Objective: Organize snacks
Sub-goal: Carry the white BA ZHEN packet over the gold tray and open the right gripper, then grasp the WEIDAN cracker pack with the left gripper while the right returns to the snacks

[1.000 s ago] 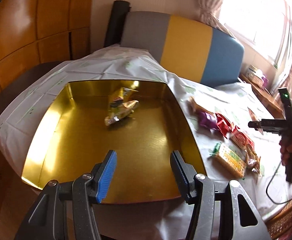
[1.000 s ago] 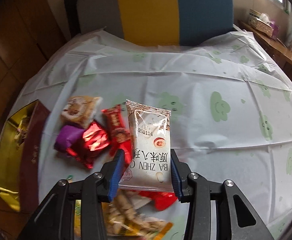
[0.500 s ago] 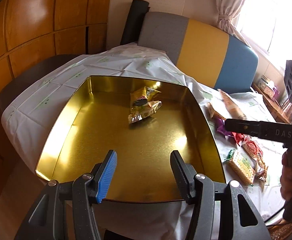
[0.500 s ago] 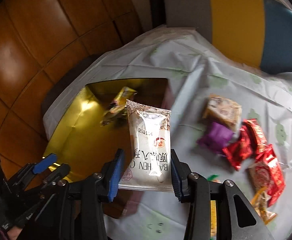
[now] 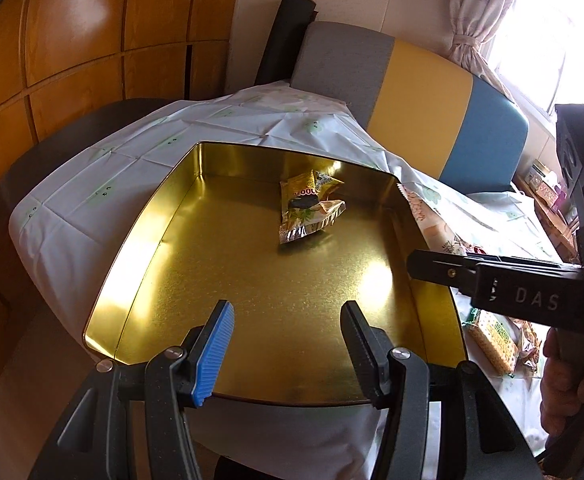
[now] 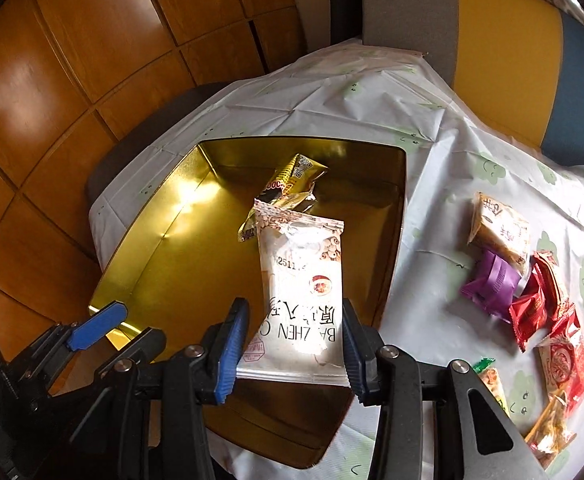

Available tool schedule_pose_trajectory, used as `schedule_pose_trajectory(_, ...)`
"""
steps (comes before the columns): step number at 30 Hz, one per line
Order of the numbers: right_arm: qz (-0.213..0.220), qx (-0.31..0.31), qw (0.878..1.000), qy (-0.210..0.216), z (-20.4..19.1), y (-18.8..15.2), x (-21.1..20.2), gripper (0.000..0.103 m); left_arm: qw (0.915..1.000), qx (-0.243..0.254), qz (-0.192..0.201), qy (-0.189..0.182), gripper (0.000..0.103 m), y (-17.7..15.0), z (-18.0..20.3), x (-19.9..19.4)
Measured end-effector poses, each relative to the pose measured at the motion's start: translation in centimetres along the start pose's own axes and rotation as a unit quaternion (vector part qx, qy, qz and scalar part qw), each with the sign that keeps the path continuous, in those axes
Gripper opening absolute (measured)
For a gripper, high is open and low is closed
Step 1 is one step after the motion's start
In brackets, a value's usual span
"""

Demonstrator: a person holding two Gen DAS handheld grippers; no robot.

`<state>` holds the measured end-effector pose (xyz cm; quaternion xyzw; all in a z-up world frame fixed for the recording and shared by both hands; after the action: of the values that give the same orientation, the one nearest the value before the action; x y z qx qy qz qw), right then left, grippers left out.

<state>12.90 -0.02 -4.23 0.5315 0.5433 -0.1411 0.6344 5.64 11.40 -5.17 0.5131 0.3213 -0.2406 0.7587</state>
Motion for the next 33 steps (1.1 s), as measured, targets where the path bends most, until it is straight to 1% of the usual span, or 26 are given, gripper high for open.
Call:
schedule_pose_trajectory(18,0.005,0.009,1.0,-0.01,0.3,-0.4,0.1,0.048,1.0,-0.002,-0.005,0.004,0.056,-0.3,-0.2,0.2)
schedule_pose_trajectory(24,0.022,0.017,1.0,-0.014,0.9,-0.9,-1.0,0.048,1.0,0.001,-0.007,0.005,0.056,-0.4,-0.1,0.4)
schedule_pose_trajectory(26,0.029,0.021,0.999,-0.019,1.3,-1.2,-1.7,0.053,1.0,0.002,-0.007,0.005,0.056,-0.5,0.0,0.4)
schedule_pose_trajectory(28,0.036,0.026,0.999,-0.026,2.0,-1.5,-2.4,0.055,1.0,0.003,-0.007,0.005,0.056,-0.5,0.1,0.4)
schedule_pose_trajectory(31,0.044,0.037,0.998,-0.035,3.2,-2.1,-3.4,0.056,0.9999,0.007,-0.009,0.004,0.056,-0.6,0.3,0.4)
schedule_pose_trajectory(33,0.048,0.044,0.997,-0.042,4.1,-2.6,-4.0,0.058,0.9999,0.009,-0.01,0.003,0.056,-0.7,0.5,0.3)
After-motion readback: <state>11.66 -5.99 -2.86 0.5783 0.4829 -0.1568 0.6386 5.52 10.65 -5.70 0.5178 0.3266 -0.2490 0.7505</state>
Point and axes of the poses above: each gripper's, at about its wrist camera, not at the fingertips, and x roughly the way its jaws point, z to its right, y to its top, the point moved 5 cm from there along x, roughly the way its jaws point, and after that the axes turned 8 degrees about -x, right-handed, at the moved point
